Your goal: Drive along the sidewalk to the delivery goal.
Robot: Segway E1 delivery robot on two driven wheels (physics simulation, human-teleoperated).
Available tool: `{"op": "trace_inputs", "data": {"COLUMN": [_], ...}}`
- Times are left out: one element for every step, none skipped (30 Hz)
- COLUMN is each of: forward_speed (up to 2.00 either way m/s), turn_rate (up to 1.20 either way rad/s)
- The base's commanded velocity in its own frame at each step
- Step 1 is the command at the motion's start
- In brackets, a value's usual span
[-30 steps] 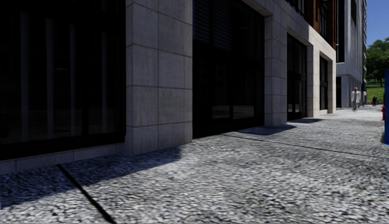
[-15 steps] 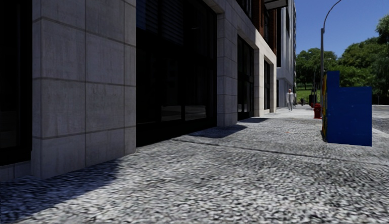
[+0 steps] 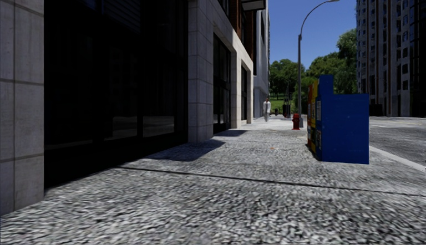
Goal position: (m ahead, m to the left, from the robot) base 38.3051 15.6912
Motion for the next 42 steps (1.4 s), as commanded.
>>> {"op": "trace_inputs", "data": {"forward_speed": [2.0, 2.0, 2.0, 2.0, 2.0, 2.0, 2.0, 2.0, 2.0, 2.0, 2.0, 2.0, 2.0, 2.0, 2.0, 2.0, 2.0, 2.0, 2.0, 2.0, 2.0, 2.0, 2.0, 2.0, 2.0, 2.0, 2.0, 2.0, 2.0, 2.0, 2.0, 2.0, 2.0, 2.0, 2.0, 2.0, 2.0, 2.0, 2.0, 2.0, 2.0, 2.0], "turn_rate": [-0.44, -0.43, -0.43, -0.43, -0.43, -0.43, -0.43, -0.43, -0.43, -0.43, -0.35, -0.28, -0.03, -0.03, 0.0, 0.0, 0.0, 0.0, 0.0, 0.0, 0.0, 0.0, 0.0, 0.0, 0.0, 0.0, 0.0, 0.0, 0.0, -0.07, -0.2, -0.2, -0.27, -0.28, -0.29, -0.29, -0.29, -0.29, -0.29, -0.29, -0.27, -0.12]}}
